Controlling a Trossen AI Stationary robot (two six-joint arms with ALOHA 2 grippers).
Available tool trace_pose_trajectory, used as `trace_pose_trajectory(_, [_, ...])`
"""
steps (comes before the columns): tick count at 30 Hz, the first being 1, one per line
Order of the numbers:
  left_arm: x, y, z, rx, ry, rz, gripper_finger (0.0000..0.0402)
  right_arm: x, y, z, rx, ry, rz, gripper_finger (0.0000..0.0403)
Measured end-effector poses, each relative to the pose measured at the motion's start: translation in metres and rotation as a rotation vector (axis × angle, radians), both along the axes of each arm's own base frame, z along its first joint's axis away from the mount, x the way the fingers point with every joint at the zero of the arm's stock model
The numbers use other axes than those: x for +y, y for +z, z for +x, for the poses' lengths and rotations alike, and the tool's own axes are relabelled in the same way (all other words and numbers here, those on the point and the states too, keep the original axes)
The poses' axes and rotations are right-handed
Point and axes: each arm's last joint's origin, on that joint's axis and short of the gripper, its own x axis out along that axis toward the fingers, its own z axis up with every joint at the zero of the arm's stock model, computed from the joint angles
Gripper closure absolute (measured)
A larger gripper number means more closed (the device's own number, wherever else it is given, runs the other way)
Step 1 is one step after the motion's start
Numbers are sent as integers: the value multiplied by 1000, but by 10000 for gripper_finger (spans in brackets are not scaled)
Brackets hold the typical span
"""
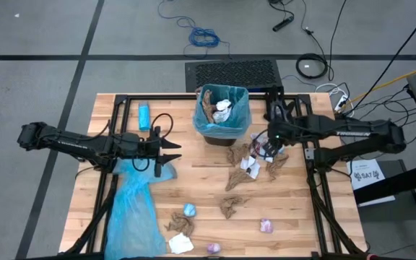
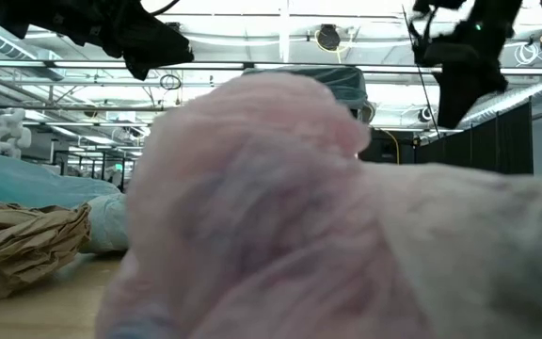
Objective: Place trash/remove bag and relplace
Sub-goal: Put the white paper into the trash bin
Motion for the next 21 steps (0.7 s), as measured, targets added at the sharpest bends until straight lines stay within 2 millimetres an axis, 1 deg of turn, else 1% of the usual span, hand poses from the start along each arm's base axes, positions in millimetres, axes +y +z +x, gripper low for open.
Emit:
trace_pose_trajectory(2, [0,0,0,0,0,0,245,-4,-12,-4,-41,17,46,245])
trace_pose_trajectory(4, [0,0,0,-2,0,0,245,-11,-19,-8,-46,17,48,246])
trace_pose_trajectory(7, [0,0,0,-3,0,0,245,-19,-24,-10,-14,25,33,241])
trace_pose_trajectory(10, [0,0,0,-3,0,0,245,-26,-25,-7,-7,64,13,231])
trace_pose_trajectory(14, [0,0,0,-3,0,0,245,-33,-30,1,-15,125,27,207])
trace_pose_trajectory(17, [0,0,0,-3,0,0,245,-36,-37,6,35,152,30,184])
trace_pose_trajectory(21, [0,0,0,-3,0,0,245,-39,-48,15,105,254,13,150])
